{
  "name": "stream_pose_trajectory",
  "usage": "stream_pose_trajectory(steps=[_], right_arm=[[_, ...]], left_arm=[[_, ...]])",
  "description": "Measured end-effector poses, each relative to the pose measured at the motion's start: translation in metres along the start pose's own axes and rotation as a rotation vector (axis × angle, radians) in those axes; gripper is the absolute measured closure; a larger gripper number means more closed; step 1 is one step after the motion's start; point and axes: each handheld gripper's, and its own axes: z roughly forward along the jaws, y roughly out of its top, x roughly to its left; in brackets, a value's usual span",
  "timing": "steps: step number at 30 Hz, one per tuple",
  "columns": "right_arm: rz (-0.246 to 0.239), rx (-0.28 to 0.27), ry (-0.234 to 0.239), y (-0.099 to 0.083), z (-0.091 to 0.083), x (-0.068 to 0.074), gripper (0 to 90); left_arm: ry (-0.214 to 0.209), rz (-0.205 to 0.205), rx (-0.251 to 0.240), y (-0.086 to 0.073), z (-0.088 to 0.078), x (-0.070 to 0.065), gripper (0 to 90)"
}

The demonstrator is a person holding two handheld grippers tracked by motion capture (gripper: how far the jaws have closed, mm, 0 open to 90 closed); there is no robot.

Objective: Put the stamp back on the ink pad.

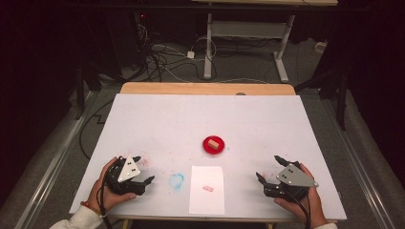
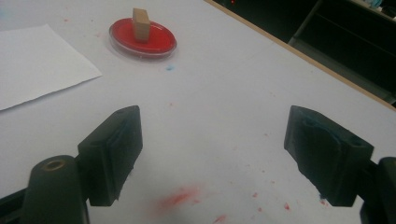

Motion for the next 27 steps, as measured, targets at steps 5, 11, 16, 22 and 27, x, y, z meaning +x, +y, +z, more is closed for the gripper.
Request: stream_pose_trajectory(steps=[5, 11, 16, 22, 27], right_arm=[[0.065, -0.011, -0.022, -0.009, -0.002, -0.012, 17.9], [0.097, -0.012, -0.053, -0.011, -0.004, -0.019, 17.1], [0.079, -0.023, -0.073, -0.008, -0.007, -0.017, 16.9], [0.087, -0.033, -0.079, -0.008, -0.009, -0.019, 16.9], [0.081, -0.033, -0.077, -0.007, -0.009, -0.019, 16.9]], left_arm=[[-0.002, 0.002, 0.004, -0.001, -0.001, -0.002, 18.1], [-0.001, 0.011, 0.0, -0.001, -0.003, -0.003, 18.1], [-0.001, 0.015, -0.005, 0.0, -0.004, -0.004, 18.1], [-0.001, 0.016, 0.004, 0.001, -0.002, -0.005, 18.1], [-0.004, 0.016, 0.005, 0.0, -0.002, -0.005, 18.2]])
